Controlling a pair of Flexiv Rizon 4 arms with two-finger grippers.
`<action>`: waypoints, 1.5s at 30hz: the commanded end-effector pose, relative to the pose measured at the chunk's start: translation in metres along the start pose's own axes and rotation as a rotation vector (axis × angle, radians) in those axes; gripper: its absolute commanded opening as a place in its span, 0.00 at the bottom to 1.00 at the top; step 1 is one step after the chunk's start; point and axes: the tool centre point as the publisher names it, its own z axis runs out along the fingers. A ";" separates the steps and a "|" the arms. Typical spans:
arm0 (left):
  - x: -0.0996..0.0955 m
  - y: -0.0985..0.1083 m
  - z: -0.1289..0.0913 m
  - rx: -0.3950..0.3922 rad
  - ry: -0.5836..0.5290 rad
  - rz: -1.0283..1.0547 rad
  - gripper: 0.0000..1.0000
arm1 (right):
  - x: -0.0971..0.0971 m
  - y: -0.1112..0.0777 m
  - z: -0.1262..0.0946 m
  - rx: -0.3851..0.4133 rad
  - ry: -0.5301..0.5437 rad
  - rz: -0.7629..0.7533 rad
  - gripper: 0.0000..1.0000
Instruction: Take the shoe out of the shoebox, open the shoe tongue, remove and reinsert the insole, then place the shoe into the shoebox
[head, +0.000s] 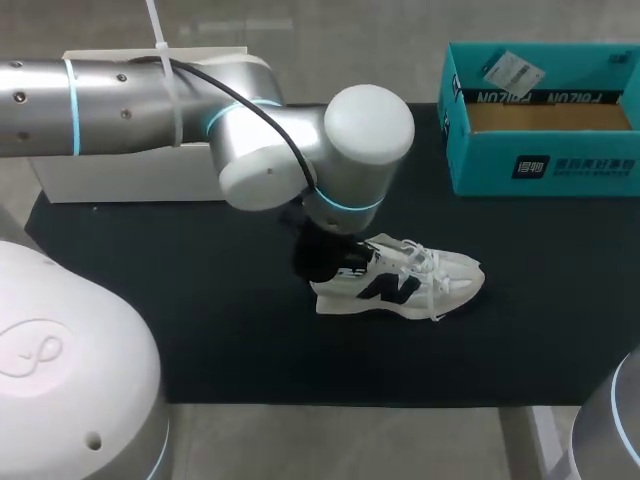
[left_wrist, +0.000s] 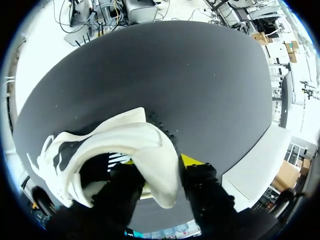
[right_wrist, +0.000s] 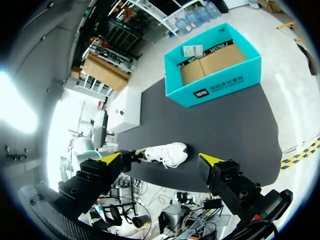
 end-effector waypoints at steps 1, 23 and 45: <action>0.011 0.005 -0.016 0.001 -0.065 -0.006 1.00 | 0.000 0.000 0.001 0.000 -0.002 0.002 1.00; 0.073 0.039 -0.092 0.210 -0.505 -0.410 1.00 | 0.000 0.000 0.001 0.000 -0.002 0.002 1.00; 0.090 0.041 -0.109 0.365 -0.702 -0.396 1.00 | 0.000 0.000 0.001 0.000 -0.002 0.002 1.00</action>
